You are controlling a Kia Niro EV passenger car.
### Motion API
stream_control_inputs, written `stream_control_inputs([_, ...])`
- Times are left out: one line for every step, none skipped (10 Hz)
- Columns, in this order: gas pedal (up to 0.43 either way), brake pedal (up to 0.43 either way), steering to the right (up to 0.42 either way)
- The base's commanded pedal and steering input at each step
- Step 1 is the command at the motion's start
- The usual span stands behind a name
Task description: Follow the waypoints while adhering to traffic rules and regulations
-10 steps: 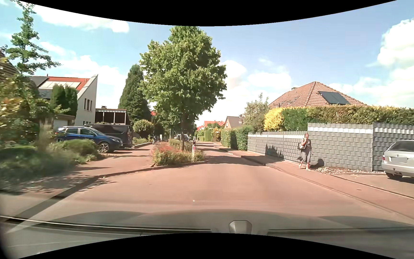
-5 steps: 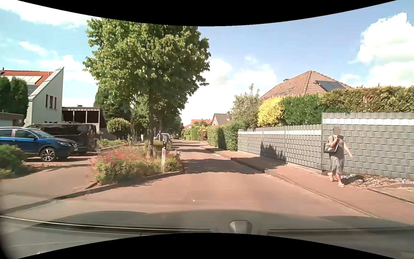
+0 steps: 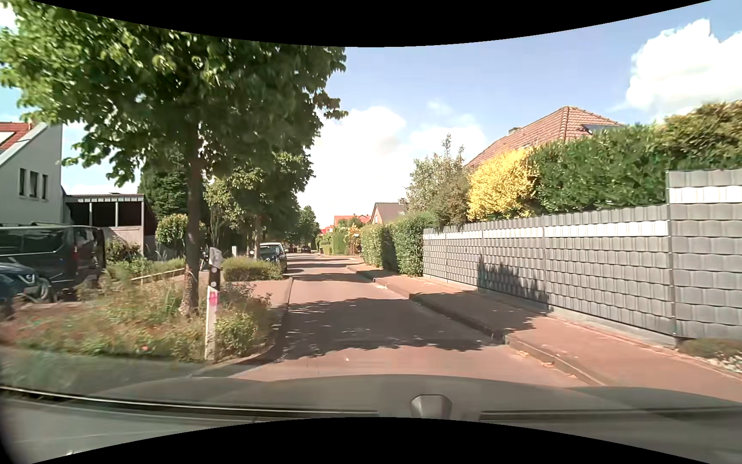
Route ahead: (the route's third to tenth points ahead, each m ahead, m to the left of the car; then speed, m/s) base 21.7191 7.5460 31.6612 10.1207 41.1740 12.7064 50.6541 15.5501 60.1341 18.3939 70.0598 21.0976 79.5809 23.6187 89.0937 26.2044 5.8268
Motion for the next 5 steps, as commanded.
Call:
stream_control_inputs([0.098,0.006,-0.030])
stream_control_inputs([0.098,0.006,-0.044])
stream_control_inputs([0.098,0.006,-0.062])
stream_control_inputs([0.130,0.006,-0.076])
stream_control_inputs([0.138,0.006,-0.086])
